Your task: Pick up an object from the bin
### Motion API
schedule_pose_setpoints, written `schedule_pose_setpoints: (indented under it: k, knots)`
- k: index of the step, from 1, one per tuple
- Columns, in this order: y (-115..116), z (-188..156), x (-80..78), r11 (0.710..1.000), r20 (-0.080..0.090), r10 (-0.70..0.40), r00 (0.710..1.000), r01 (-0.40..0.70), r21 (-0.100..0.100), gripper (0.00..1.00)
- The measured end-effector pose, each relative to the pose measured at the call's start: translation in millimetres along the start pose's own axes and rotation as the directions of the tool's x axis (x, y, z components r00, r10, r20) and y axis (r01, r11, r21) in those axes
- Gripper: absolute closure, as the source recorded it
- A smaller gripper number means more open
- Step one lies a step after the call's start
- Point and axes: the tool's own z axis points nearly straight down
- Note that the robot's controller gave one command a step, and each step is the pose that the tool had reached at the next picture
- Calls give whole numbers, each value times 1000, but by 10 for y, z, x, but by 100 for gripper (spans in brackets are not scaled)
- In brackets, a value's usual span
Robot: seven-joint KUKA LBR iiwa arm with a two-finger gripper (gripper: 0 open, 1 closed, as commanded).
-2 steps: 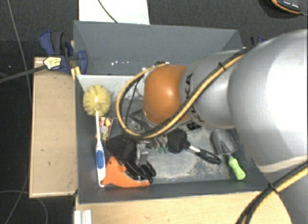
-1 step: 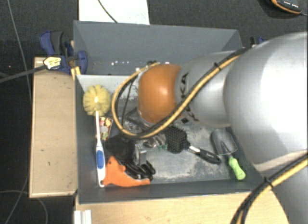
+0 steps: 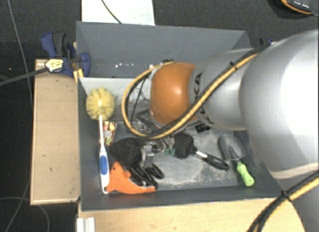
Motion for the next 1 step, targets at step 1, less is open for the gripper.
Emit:
schedule_pose_setpoints:
  k: [1]
  knots:
    - [-18,-60,-178,982,3,-190,982,190,-1,0]
